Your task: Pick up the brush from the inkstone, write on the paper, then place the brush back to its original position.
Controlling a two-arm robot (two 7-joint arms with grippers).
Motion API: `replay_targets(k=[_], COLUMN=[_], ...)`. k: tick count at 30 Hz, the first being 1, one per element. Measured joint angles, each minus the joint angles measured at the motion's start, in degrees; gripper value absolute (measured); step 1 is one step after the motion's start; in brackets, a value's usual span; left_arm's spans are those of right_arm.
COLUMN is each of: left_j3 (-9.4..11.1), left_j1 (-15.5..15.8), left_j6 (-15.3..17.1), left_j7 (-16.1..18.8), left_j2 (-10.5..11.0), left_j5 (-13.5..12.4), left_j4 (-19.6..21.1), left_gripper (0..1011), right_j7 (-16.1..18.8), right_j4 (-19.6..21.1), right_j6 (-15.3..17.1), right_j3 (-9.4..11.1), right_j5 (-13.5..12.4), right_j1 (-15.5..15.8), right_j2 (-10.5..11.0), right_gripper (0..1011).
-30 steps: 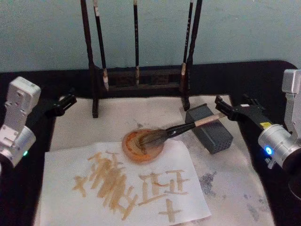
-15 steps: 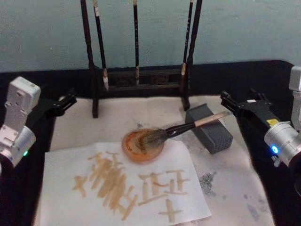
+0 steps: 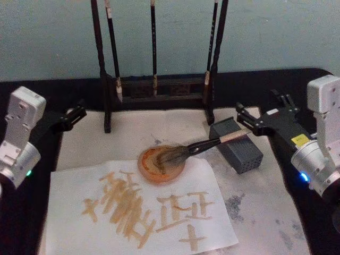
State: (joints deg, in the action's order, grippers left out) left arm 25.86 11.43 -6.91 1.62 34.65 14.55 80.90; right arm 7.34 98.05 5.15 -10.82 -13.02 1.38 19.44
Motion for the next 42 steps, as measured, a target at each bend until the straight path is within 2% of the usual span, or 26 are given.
replay_targets(k=[2, 7, 17, 42], left_j3=[0.0, 0.0, 0.0, 0.0], left_j1=[0.0, 0.0, 0.0, 0.0], left_j6=[0.0, 0.0, 0.0, 0.0], left_j7=[0.0, 0.0, 0.0, 0.0], left_j2=[0.0, 0.0, 0.0, 0.0], left_j5=[0.0, 0.0, 0.0, 0.0], left_j4=[0.0, 0.0, 0.0, 0.0], left_gripper=[1002, 1002, 1002, 1000], right_j7=[0.0, 1.0, 3.9, 4.4], right_j4=[1.2, 3.4, 5.4, 5.6], right_j6=[-0.6, -0.9, -1.0, -1.1], right_j3=[-0.8, -2.2, -3.7, -3.8], right_j5=[2.1, 5.2, 7.8, 8.1], right_j1=[0.6, 1.9, 3.6, 3.8], right_j2=[0.6, 1.5, 1.8, 1.8], right_gripper=[1001, 1001, 1001, 1001])
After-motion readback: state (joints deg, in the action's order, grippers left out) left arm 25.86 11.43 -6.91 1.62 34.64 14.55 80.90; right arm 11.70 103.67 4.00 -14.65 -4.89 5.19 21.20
